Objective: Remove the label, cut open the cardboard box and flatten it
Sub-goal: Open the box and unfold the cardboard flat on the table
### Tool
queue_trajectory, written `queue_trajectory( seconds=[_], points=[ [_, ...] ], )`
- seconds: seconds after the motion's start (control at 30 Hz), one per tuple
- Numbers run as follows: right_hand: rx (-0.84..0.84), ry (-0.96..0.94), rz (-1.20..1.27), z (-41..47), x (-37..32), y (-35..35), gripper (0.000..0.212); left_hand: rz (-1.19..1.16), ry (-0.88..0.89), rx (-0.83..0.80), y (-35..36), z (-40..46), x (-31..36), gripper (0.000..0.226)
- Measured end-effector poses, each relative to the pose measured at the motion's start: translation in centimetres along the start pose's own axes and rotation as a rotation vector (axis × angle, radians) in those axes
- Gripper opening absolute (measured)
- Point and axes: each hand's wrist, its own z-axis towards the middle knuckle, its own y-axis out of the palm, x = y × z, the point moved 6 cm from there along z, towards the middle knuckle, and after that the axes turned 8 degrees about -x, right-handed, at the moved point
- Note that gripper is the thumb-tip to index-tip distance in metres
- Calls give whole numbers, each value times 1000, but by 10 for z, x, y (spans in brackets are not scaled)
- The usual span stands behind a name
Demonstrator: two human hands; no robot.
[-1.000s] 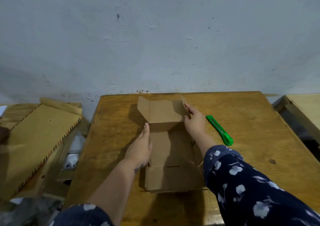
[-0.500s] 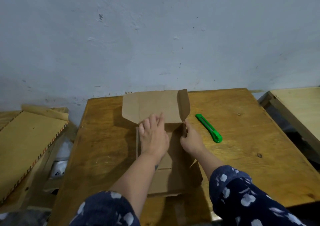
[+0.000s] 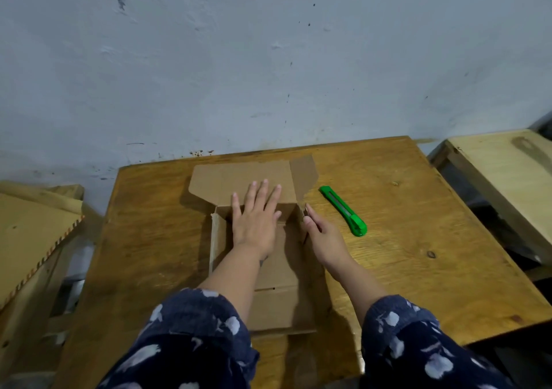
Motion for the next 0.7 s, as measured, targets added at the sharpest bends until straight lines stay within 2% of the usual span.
queue_trajectory(
  seconds=[0.1,0.23,0.27,0.37,0.5,0.7],
  points=[
    [22,4,2,0,5,-4,43,12,-24,-13,1,3,1,57],
    [124,-50,-344,-3,4,-15,58,19,-16,-59,6,10,0,62],
    [128,-86,-439,-3,4,-17,57,16,-17,-94,10,11,-2,63],
    [88,-108,-617,2,8,-19,37,-23,-47,-255,29,7,-9,61],
    [87,-76,-579,3,6,-19,34,-135,-71,-387,35,4,-10,56],
    [-55,75,-430,4,-9,-20,37,-59,-17,-332,11,-18,-18,59]
  ],
)
